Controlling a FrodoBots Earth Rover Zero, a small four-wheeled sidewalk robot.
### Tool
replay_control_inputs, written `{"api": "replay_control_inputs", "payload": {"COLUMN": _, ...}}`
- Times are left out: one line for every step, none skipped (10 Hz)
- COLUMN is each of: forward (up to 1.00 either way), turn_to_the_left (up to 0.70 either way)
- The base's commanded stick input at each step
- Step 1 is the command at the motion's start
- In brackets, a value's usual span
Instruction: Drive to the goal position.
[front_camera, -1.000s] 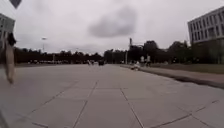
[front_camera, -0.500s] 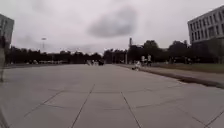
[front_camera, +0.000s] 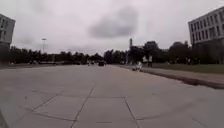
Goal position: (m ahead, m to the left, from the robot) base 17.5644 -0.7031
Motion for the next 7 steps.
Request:
{"api": "replay_control_inputs", "payload": {"forward": 0.60, "turn_to_the_left": 0.01}}
{"api": "replay_control_inputs", "payload": {"forward": 0.60, "turn_to_the_left": 0.01}}
{"api": "replay_control_inputs", "payload": {"forward": 0.60, "turn_to_the_left": 0.01}}
{"api": "replay_control_inputs", "payload": {"forward": 0.60, "turn_to_the_left": 0.01}}
{"api": "replay_control_inputs", "payload": {"forward": 0.60, "turn_to_the_left": 0.01}}
{"api": "replay_control_inputs", "payload": {"forward": 0.60, "turn_to_the_left": 0.01}}
{"api": "replay_control_inputs", "payload": {"forward": 0.60, "turn_to_the_left": 0.01}}
